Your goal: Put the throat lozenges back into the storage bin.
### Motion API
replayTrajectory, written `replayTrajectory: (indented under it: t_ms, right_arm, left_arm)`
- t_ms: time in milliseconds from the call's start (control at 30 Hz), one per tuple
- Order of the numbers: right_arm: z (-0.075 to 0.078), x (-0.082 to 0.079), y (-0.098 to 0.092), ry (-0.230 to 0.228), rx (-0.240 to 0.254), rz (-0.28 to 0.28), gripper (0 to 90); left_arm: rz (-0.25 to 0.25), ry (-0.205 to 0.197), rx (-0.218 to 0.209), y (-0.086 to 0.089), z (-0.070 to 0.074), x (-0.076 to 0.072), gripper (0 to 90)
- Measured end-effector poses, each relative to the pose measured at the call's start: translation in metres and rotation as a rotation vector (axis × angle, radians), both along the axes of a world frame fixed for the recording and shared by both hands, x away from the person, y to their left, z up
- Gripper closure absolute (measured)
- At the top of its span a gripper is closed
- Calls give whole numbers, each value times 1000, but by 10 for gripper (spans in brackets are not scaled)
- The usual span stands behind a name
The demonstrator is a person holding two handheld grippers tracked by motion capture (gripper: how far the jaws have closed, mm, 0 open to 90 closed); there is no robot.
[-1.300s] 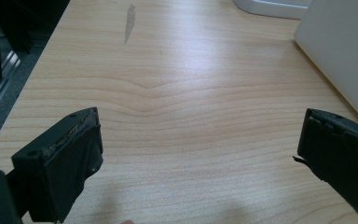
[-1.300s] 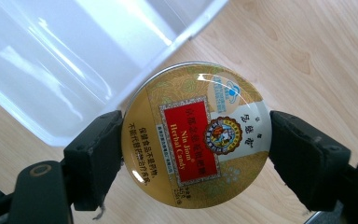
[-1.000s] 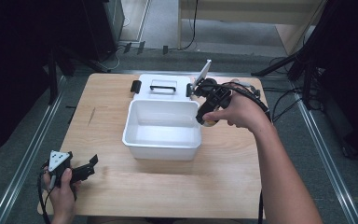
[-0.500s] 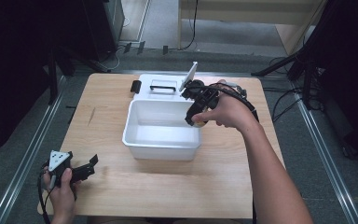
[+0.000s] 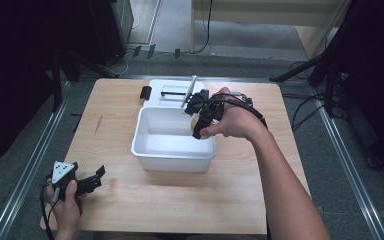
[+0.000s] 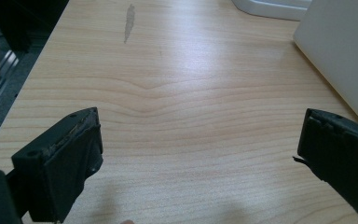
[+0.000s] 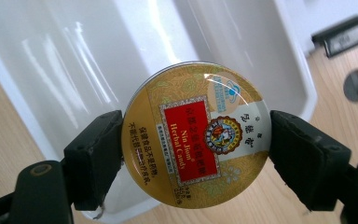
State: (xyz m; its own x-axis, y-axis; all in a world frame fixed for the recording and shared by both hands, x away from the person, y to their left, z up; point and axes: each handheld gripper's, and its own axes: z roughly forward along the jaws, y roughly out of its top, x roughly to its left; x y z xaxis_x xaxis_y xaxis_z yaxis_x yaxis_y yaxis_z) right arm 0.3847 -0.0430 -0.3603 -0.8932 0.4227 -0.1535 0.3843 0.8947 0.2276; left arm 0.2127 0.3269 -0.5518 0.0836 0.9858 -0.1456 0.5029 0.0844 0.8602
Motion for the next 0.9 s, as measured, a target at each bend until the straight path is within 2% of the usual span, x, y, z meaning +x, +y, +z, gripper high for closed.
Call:
replayTrajectory:
  t_ms: [133,400,733,900]
  right_arm:
    - [-4,0,0,-1,7,63,211]
    - [-13,-1,0,-15,2,132,211]
    - [-26,-2,0,-16,-18,163,211]
    - [-32,-1,-1,-11,-9,161,210]
  left_arm:
    - [-1,2,0,0,0,0,2]
    - [-2,1,-1,0,0,0,2]
    - [-2,-1,-2,0,0,0,3]
    - [-1,-1,0,0,0,0,3]
